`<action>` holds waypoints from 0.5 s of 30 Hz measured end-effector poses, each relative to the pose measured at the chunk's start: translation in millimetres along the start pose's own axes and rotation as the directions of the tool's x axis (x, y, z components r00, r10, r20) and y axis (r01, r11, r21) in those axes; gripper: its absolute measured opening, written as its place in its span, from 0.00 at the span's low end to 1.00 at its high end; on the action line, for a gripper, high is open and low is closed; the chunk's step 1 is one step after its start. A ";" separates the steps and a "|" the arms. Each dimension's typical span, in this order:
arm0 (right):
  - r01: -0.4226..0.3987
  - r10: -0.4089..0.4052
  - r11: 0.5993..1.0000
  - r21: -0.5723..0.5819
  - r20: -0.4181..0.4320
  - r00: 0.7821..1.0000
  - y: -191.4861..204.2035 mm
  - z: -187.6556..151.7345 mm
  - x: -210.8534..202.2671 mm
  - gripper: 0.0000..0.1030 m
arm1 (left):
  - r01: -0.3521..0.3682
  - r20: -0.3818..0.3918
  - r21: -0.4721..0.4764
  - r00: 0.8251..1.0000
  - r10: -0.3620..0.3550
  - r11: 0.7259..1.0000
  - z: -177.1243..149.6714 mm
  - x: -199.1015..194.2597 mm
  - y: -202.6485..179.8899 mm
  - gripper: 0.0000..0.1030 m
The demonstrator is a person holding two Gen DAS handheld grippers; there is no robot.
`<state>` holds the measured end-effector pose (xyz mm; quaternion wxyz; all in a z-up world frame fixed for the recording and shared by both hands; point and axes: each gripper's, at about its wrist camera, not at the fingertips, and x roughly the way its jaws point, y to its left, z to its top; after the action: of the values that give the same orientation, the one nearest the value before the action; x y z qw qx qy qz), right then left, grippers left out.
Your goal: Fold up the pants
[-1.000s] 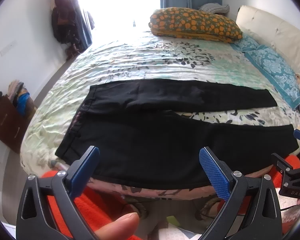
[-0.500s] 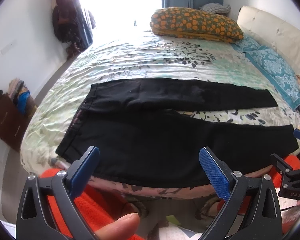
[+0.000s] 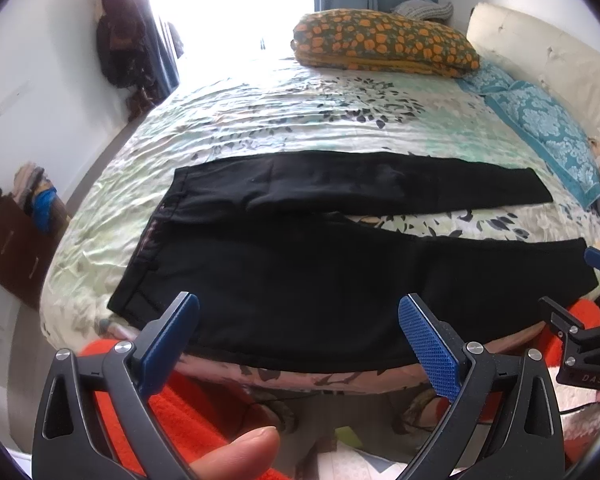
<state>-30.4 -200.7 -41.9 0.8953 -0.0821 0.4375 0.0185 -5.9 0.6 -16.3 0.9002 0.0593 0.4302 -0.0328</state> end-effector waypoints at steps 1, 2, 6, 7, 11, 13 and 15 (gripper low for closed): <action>0.000 0.000 1.000 0.001 -0.002 1.000 0.2 0.3 0.5 1.00 | 0.000 -0.002 0.000 1.000 0.000 1.000 -0.2 0.3 0.0 0.98; 0.000 0.000 1.000 0.001 -0.003 1.000 -0.1 0.2 0.9 1.00 | 0.001 -0.003 0.000 1.000 -0.001 1.000 -0.3 0.3 -0.1 0.98; -0.001 0.001 1.000 -0.004 -0.001 1.000 0.3 0.5 1.5 1.00 | 0.002 -0.003 0.002 1.000 -0.002 1.000 0.6 0.4 -1.2 0.98; -0.002 0.002 1.000 -0.005 -0.002 1.000 0.8 0.4 1.9 1.00 | 0.004 -0.003 0.003 1.000 -0.004 1.000 0.5 0.4 -1.4 0.98; -0.001 0.001 1.000 -0.011 -0.007 1.000 2.8 -0.2 3.2 1.00 | 0.012 -0.005 0.005 1.000 -0.011 1.000 -1.3 0.9 -2.7 0.98; -0.001 0.001 1.000 -0.011 -0.005 1.000 2.8 -0.6 2.9 1.00 | 0.015 -0.008 0.006 1.000 -0.015 1.000 -2.0 1.2 -2.7 0.98; 0.000 -0.001 1.000 -0.015 -0.004 1.000 3.8 -1.0 2.6 1.00 | 0.015 -0.006 0.007 1.000 -0.015 1.000 -2.2 0.8 -2.9 0.98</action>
<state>-30.0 -197.2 -45.1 0.8938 -0.0889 0.4391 0.0214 -7.4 -2.0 -18.6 0.8983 0.0593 0.4335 -0.0407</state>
